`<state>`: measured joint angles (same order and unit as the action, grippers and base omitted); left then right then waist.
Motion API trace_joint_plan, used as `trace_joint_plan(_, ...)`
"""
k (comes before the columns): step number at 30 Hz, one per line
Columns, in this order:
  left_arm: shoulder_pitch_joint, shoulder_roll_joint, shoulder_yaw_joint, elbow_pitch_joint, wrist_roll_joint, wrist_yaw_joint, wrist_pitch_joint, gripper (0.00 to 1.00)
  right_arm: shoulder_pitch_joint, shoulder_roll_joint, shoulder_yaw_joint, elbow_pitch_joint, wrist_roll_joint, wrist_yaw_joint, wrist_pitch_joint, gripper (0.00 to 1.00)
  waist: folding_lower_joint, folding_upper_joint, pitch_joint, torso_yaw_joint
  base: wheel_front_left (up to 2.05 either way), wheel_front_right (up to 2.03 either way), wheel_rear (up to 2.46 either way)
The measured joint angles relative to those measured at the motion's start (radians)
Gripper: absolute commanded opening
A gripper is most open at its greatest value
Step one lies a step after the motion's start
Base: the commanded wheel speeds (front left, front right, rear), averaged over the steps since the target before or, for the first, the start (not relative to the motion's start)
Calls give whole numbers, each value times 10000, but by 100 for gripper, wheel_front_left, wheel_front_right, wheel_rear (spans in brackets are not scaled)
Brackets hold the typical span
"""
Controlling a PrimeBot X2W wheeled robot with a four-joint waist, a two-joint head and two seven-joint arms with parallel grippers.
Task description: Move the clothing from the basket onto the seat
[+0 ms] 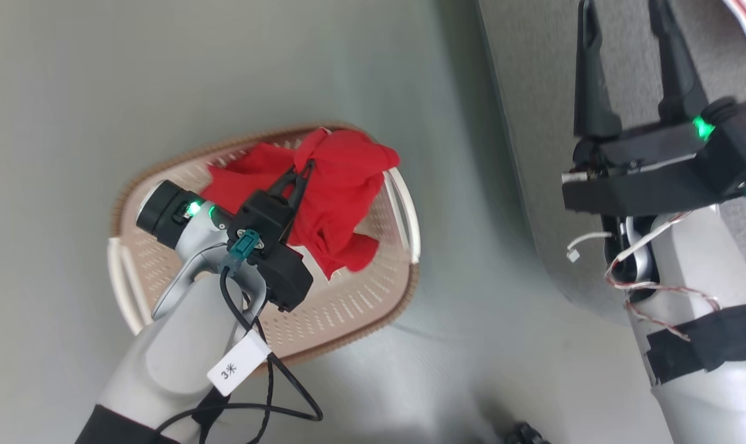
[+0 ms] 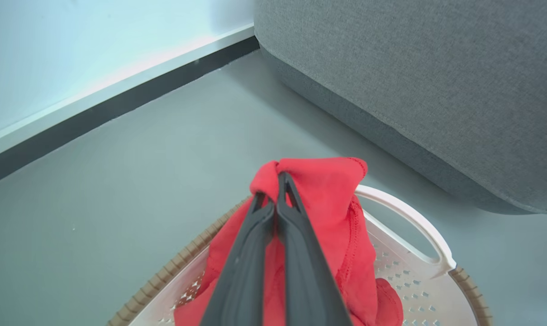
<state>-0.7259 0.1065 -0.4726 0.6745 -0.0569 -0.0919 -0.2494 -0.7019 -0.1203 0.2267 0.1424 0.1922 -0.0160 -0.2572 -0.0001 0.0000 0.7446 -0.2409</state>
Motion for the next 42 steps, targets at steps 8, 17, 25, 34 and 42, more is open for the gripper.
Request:
trace_joint_plan(8, 405, 0, 35, -433, -215, -138, -4, 0, 638, -42, -67, 499, -4, 75, 0, 100, 0, -1, -1196, 511, 0, 0, 0)
trace_joint_plan(17, 736, 186, 163, -930, -633, -228, -6, 0, 1681, 69, -230, 1062, 86, 71, 2, 100, -1, -1, -2575, 924, 0, 0, 0)
trace_joint_plan(25, 1179, 322, 380, -1344, -857, -234, -6, 0, 2107, 90, -207, 1381, 107, 140, 4, 100, 0, -1, -3798, 1213, 0, 0, 0)
trace_joint_plan(34, 1957, 453, 602, -1733, -1363, -238, -6, 0, 2731, 180, -23, 1829, 107, 299, 4, 100, 0, -2, -5170, 1455, 0, 0, 0)
trace_joint_plan(42, 2937, 594, 880, -2011, -1758, -238, -6, 0, 3509, 222, 217, 2255, 111, 575, 4, 100, 0, -2, -6531, 1595, 0, 0, 0)
